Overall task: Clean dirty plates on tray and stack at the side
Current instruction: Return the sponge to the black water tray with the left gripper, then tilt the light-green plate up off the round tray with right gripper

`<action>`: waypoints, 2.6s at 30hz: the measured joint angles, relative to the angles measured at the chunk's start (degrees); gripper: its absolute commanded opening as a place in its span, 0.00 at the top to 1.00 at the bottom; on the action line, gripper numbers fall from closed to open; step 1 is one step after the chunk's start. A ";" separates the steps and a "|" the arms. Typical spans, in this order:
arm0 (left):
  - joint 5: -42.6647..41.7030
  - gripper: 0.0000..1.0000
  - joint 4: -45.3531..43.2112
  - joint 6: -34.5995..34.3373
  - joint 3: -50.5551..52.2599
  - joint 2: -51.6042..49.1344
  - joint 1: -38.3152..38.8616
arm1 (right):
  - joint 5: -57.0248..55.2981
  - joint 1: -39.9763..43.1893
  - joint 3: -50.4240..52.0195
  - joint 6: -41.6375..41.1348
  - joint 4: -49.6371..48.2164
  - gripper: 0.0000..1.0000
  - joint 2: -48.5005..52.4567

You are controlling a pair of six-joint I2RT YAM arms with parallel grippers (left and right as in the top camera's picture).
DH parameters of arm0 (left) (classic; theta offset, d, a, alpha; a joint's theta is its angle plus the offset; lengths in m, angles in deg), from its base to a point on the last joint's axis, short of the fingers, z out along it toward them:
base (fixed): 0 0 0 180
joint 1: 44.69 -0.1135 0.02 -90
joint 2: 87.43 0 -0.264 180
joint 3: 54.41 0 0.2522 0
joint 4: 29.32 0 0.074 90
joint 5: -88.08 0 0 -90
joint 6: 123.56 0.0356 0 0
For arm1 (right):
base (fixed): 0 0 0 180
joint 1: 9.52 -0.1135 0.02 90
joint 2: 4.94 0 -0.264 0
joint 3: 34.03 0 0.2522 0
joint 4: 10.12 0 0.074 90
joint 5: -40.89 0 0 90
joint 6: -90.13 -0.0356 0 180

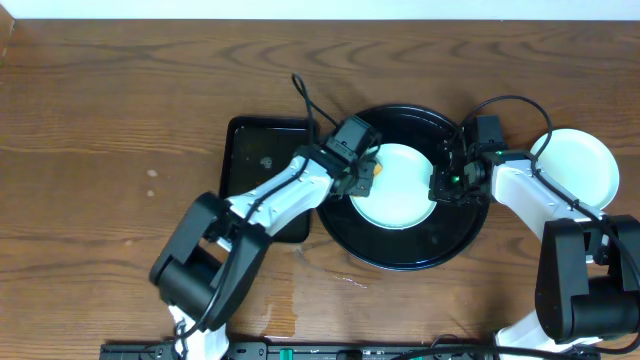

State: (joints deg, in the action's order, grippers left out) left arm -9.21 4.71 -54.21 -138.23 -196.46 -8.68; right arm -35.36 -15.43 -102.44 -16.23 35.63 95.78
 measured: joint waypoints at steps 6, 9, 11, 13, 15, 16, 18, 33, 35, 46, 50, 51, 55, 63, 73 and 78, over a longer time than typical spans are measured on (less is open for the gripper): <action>0.68 0.93 1.25 0.11 0.13 6.73 -4.94 | 0.00 0.00 0.00 0.00 0.02 0.98 0.00; 1.09 0.92 3.58 0.11 0.13 7.91 -7.91 | 0.00 0.00 0.00 0.02 0.04 0.96 0.00; 1.29 0.92 5.68 0.11 0.15 7.89 -9.88 | 0.11 0.00 0.00 0.00 0.35 0.90 0.00; 1.31 0.92 7.85 0.11 0.20 7.87 -11.78 | 0.09 -0.02 0.15 0.11 0.76 0.89 0.00; 1.36 0.93 9.49 0.11 0.20 7.89 -13.66 | 0.13 0.00 0.20 0.17 0.79 0.89 0.00; 1.42 0.92 10.25 0.11 0.20 7.87 -14.40 | 0.13 0.00 0.20 0.17 0.76 0.88 0.00; 1.51 0.92 11.65 0.11 0.24 7.87 -15.78 | 0.17 0.00 0.20 0.20 0.76 0.86 0.00; 1.51 0.92 13.42 0.11 2.08 7.89 -17.64 | 0.37 -0.35 0.83 0.17 -0.76 0.99 -0.22; 1.51 0.92 13.42 0.11 2.08 7.87 -17.64 | 0.39 -0.37 0.87 0.02 -1.44 0.99 -0.42; 1.51 0.89 13.75 0.13 2.08 7.89 -17.64 | -1.64 -0.50 1.16 6.38 -4.15 0.99 -2.36; 1.49 0.89 13.75 0.13 2.08 7.89 -17.64 | -5.03 -0.72 1.09 9.55 -4.28 0.99 -8.52; 1.49 0.88 13.75 0.13 2.08 7.87 -17.64 | -5.86 -0.72 1.01 10.51 -4.37 0.99 -10.49; 1.49 0.88 13.77 0.13 2.08 7.87 -17.64 | -8.83 -0.72 0.61 13.97 -4.46 0.99 -16.00; 1.49 0.88 13.75 0.13 2.08 7.89 -17.64 | -16.50 -0.87 0.61 21.09 -5.64 0.99 -21.33; 1.51 0.87 13.77 0.13 2.08 7.87 -17.64 | -28.22 -7.48 0.61 27.65 -9.73 0.99 -22.62; 1.51 0.87 13.77 0.13 2.08 7.87 -17.64 | -35.60 -14.12 0.61 31.52 -12.83 0.99 -22.73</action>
State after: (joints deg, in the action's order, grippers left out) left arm -7.70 18.48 -54.08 -136.15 -188.59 -26.32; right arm -70.96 -29.55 -101.83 15.29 22.80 73.05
